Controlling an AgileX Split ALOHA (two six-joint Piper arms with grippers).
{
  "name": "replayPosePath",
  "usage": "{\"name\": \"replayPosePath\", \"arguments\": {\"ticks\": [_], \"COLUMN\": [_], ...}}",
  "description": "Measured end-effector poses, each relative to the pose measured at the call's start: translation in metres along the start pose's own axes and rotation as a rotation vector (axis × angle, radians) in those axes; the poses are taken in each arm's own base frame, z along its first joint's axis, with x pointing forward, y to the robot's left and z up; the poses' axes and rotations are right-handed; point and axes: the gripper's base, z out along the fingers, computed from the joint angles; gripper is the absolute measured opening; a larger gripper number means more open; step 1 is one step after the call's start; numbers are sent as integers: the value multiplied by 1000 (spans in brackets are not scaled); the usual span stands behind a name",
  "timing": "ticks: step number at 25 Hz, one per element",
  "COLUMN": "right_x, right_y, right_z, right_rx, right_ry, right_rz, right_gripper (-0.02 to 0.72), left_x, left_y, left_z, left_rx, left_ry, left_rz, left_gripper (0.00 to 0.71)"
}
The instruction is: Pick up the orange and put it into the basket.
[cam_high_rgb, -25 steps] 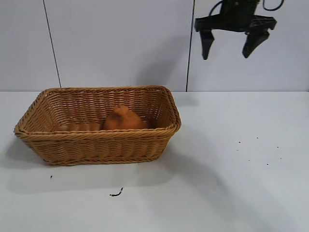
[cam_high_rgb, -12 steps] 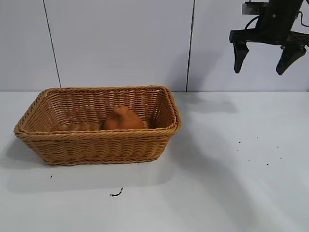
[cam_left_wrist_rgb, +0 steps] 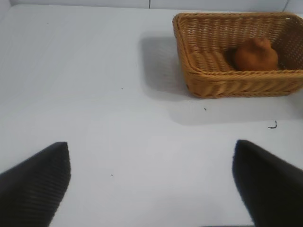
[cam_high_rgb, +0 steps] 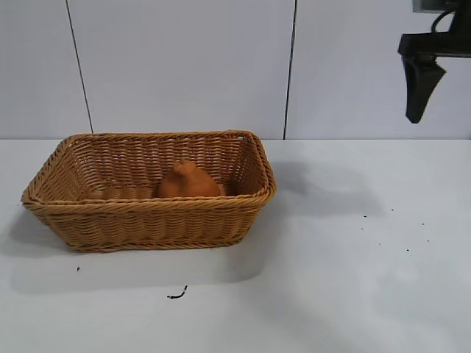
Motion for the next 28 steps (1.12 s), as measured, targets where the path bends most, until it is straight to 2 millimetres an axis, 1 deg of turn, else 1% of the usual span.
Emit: {"name": "replayPosePath", "arguments": {"ticks": [3, 6, 7, 10, 12, 14, 15, 16, 20, 28], "right_x": [36, 75, 85, 119, 136, 159, 167, 172, 191, 230], "right_y": [-1, -2, -2, -3, -4, -4, -5, -5, -5, -6], "right_z": [-8, -10, -9, -1, 5, 12, 14, 12, -4, -23], "right_rx": [-3, -4, -4, -6, -5, -3, -2, -2, -2, -1], "right_ry": [-24, -56, -78, -173, -235, -295, -304, -336, -521, -796], "right_rz": [-2, -3, -3, -9, -23, -44, -49, -54, -57, -59], "right_gripper": [673, 673, 673, 673, 673, 673, 673, 673, 673, 673], "left_x": [0, 0, 0, 0, 0, 0, 0, 0, 0, 0], "left_y": [0, 0, 0, 0, 0, 0, 0, 0, 0, 0], "left_z": [0, 0, 0, 0, 0, 0, 0, 0, 0, 0], "left_rx": [0, 0, 0, 0, 0, 0, 0, 0, 0, 0], "left_ry": [0, 0, 0, 0, 0, -1, -1, -1, 0, 0], "left_rz": [0, 0, 0, 0, 0, 0, 0, 0, 0, 0], "left_gripper": [666, 666, 666, 666, 666, 666, 666, 666, 666, 666]}}
